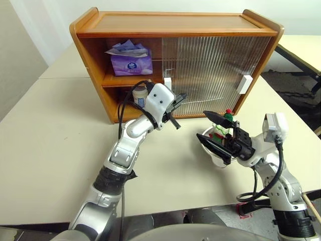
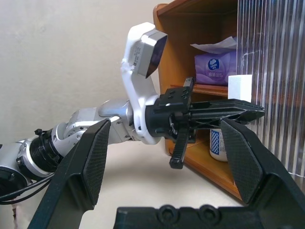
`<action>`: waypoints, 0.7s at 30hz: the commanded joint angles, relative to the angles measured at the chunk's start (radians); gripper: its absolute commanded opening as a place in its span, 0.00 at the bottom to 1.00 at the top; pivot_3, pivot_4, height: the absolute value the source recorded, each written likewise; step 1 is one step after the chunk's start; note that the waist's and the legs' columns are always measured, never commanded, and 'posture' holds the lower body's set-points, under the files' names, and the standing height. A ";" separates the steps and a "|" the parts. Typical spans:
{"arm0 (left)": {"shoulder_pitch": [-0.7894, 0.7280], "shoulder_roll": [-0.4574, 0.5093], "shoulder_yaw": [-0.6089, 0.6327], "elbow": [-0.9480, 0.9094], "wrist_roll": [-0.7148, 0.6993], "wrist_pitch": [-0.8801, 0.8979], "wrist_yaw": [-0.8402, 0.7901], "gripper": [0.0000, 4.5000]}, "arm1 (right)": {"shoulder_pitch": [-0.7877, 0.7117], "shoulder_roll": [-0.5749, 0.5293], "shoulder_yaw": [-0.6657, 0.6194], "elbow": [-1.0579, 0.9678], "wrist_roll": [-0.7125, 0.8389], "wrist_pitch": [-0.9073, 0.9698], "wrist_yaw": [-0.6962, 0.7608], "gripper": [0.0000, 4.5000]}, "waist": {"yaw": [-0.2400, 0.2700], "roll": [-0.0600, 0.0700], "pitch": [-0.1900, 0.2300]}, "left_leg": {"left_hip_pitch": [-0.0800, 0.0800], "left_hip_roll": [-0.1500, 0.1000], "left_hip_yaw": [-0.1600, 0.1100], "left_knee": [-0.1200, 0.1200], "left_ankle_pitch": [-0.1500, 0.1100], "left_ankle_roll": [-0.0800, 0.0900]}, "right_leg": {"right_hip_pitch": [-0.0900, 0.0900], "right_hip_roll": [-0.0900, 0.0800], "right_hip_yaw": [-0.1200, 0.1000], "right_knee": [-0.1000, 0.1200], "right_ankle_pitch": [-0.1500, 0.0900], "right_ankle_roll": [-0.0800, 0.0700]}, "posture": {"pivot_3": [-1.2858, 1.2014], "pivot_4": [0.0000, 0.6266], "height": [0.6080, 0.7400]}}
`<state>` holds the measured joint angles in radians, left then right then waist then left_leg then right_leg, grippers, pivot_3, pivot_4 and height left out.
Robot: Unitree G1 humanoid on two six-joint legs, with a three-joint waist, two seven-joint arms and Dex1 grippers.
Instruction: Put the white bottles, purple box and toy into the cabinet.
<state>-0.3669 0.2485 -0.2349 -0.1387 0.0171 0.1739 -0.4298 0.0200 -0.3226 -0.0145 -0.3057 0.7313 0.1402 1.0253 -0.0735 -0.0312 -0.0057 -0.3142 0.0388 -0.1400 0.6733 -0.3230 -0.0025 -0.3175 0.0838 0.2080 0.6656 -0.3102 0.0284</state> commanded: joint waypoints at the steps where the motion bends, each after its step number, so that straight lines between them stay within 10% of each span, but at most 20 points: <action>1: 0.003 -0.003 0.028 0.012 0.029 0.028 0.048 0.01 | -0.008 -0.004 0.008 -0.007 0.000 0.008 0.001 1.00 | 0.000 0.000 0.000 | 0.000 0.000 0.000 0.000 0.000 0.000 | 0.000 0.000 0.000 0.000 0.000 0.000 | 0.47 0.00 1.00; 21: 0.044 0.012 0.116 -0.039 0.086 0.068 0.193 0.01 | 0.033 -0.010 0.013 0.000 -0.001 -0.027 0.045 1.00 | -0.009 0.000 0.000 | 0.001 0.000 0.000 0.000 0.000 -0.001 | 0.000 0.000 0.000 0.000 -0.004 -0.007 | 0.48 0.00 1.00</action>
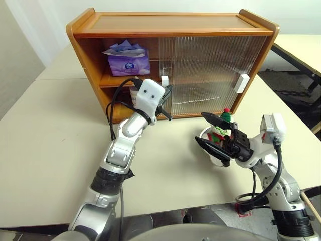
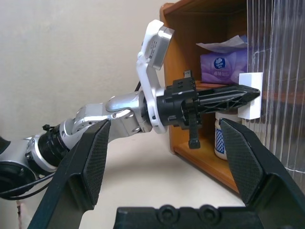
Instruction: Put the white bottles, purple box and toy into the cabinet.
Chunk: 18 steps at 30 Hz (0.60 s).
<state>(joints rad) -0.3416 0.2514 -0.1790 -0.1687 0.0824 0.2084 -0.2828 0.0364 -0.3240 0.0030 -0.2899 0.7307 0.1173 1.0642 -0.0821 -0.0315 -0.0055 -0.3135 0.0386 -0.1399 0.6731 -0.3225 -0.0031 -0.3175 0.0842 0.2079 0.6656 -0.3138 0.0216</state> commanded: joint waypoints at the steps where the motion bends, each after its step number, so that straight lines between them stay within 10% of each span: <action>1: 0.024 0.010 0.068 -0.016 0.020 0.040 0.053 0.01 | 0.027 -0.012 -0.004 -0.040 0.005 0.002 -0.001 1.00 | -0.002 0.000 0.000 | 0.000 0.000 0.000 0.000 0.000 0.000 | 0.000 0.000 0.000 0.000 0.000 0.000 | 0.48 0.00 1.00; 18: 0.086 0.066 0.172 -0.056 0.022 0.096 0.105 0.01 | 0.028 -0.047 -0.002 -0.222 0.068 0.115 -0.122 1.00 | -0.006 -0.001 0.002 | 0.002 0.000 0.001 0.000 0.001 -0.001 | -0.003 0.000 -0.001 0.001 0.004 0.000 | 0.48 0.00 1.00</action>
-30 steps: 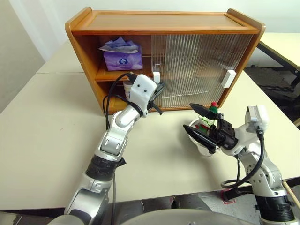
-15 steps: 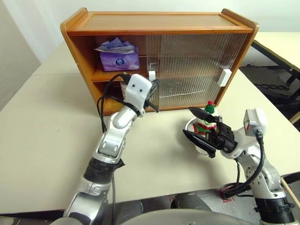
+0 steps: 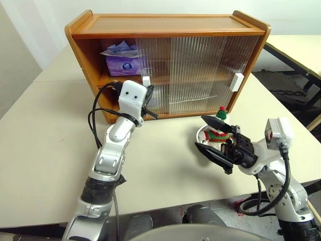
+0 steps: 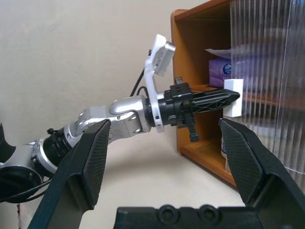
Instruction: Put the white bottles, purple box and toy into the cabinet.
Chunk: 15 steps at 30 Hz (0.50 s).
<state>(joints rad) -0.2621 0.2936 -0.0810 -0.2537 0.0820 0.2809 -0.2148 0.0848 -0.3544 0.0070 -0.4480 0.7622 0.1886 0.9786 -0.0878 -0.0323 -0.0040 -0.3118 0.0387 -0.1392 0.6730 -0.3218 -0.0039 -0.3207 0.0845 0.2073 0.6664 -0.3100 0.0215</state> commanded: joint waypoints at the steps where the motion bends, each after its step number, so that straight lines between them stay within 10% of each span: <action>1: 0.005 0.032 0.079 0.031 0.022 0.024 0.038 0.01 | -0.034 -0.020 -0.005 -0.072 0.044 0.058 -0.050 1.00 | 0.000 0.000 0.000 | 0.000 0.000 0.000 0.000 0.000 0.000 | 0.000 0.000 0.000 0.000 0.000 0.000 | 0.49 0.00 1.00; 15: 0.073 0.065 0.152 -0.022 0.029 0.050 0.079 0.01 | -0.156 -0.016 0.012 -0.070 0.069 0.149 -0.135 1.00 | -0.002 0.001 0.001 | 0.001 0.000 0.000 -0.002 0.000 0.000 | -0.006 0.000 -0.001 0.000 0.003 -0.003 | 0.49 0.00 1.00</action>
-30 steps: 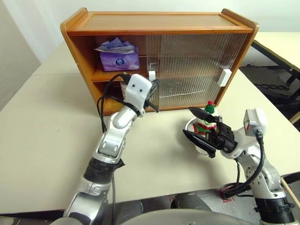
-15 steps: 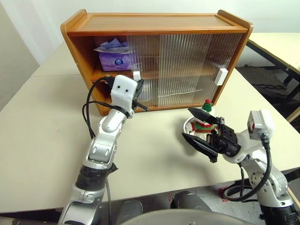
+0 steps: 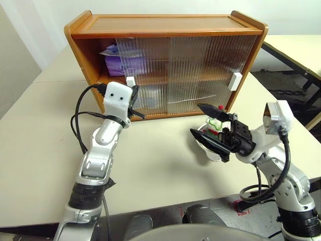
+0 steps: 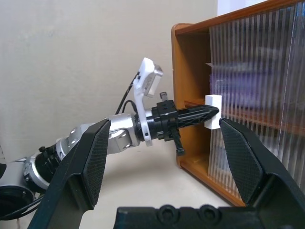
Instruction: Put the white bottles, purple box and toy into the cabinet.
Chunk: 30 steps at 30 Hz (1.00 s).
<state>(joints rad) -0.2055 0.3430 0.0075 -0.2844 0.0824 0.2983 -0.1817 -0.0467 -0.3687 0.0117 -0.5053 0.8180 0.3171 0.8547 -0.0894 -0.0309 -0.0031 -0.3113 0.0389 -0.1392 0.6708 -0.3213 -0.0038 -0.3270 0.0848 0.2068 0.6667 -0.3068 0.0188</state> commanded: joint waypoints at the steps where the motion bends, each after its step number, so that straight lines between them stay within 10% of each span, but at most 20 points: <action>1: 0.022 0.017 0.070 0.005 0.029 0.037 0.048 0.01 | -0.034 -0.001 0.008 -0.010 0.015 0.026 -0.014 1.00 | -0.001 0.000 0.000 | 0.000 0.000 0.000 0.000 0.000 0.000 | 0.000 0.000 0.000 0.000 0.000 0.000 | 0.49 0.00 1.00; 23: 0.066 0.015 0.176 -0.013 -0.025 0.057 0.068 0.01 | 0.032 0.005 0.006 0.117 -0.032 -0.071 0.160 1.00 | 0.017 0.000 -0.001 | -0.001 0.001 0.000 -0.012 0.006 -0.008 | -0.001 0.000 0.001 0.000 0.001 -0.010 | 0.50 0.00 1.00; 30: 0.097 0.031 0.226 -0.042 -0.272 -0.041 -0.147 0.51 | 0.062 -0.026 -0.023 0.131 -0.042 -0.072 0.164 1.00 | 0.027 -0.002 0.000 | -0.002 0.001 0.000 -0.011 0.006 -0.008 | -0.001 0.000 0.001 0.000 0.001 -0.010 | 0.50 0.00 1.00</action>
<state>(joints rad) -0.1271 0.3538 0.2037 -0.3151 -0.1474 0.2870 -0.2735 0.0140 -0.3816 0.0106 -0.3862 0.7868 0.2545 1.0178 -0.0621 -0.0332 -0.0029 -0.3127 0.0399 -0.1393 0.6599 -0.3155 -0.0123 -0.3279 0.0848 0.2077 0.6667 -0.3063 0.0082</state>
